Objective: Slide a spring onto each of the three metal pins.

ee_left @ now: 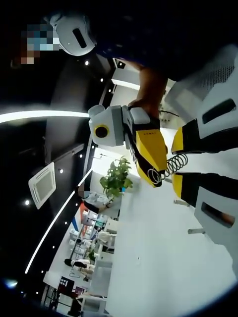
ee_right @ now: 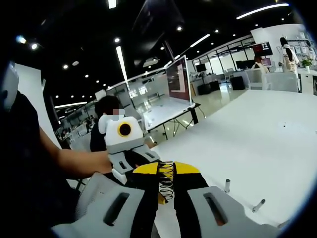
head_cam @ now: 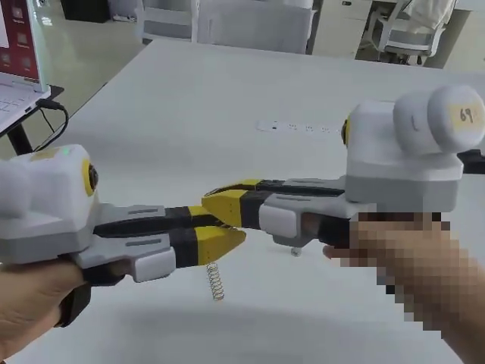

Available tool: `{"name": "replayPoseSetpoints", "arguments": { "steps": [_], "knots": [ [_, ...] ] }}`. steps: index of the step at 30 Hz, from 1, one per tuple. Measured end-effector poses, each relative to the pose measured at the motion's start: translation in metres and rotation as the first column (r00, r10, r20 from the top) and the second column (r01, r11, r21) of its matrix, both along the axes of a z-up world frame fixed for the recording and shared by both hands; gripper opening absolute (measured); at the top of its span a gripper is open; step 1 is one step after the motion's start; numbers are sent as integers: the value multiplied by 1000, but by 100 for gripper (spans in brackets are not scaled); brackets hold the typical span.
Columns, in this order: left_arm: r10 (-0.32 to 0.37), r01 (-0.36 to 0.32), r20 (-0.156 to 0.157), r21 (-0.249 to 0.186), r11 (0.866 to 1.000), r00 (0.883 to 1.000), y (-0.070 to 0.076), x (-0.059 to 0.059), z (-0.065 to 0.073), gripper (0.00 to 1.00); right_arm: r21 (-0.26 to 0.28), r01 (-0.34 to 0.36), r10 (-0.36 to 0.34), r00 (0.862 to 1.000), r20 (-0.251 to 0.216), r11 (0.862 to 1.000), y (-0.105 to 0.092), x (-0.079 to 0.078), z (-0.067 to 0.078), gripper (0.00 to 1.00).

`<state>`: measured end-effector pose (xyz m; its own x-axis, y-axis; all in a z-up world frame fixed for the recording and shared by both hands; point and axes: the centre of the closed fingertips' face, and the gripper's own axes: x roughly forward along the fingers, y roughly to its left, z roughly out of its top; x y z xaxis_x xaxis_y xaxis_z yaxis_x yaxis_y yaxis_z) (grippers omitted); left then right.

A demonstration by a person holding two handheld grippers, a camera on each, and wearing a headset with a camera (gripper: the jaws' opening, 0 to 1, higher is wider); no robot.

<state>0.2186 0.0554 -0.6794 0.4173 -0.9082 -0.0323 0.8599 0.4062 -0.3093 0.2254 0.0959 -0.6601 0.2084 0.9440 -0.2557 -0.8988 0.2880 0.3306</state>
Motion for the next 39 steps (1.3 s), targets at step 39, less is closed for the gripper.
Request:
{"name": "replayPoseSetpoints", "arguments": {
  "steps": [39],
  "knots": [
    [-64,45,92,195,980,994,-9,-5,-23,5,-262,-78,106,990,95,962,-31,-12,-20,7]
  ]
}}
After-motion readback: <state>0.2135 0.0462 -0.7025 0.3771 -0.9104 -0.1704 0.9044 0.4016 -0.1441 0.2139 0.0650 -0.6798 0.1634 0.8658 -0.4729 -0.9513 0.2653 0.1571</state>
